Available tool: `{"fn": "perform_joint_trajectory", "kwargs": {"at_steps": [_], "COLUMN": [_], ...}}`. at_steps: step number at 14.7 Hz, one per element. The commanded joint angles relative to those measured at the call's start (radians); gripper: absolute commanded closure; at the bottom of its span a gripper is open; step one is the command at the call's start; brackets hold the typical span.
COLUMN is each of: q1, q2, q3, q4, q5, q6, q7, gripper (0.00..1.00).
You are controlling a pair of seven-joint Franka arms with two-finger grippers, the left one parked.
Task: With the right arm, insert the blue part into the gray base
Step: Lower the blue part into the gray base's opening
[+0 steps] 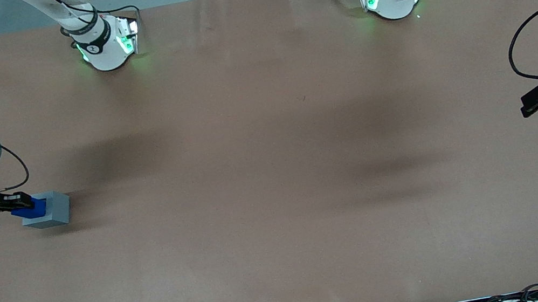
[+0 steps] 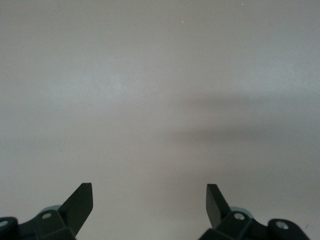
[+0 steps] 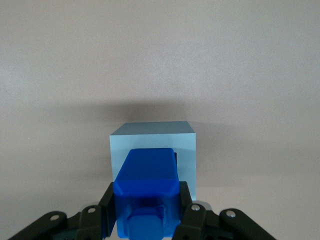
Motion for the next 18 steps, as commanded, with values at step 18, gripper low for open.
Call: {"fn": "perform_joint_trajectory", "kwargs": {"at_steps": [18], "q1": [-0.033], "q2": [-0.013], "q3": [0.014], "q4": [-0.031], "q5": [0.006], "q6": [-0.019], "q7": [0.012], "gripper": [0.82]}}
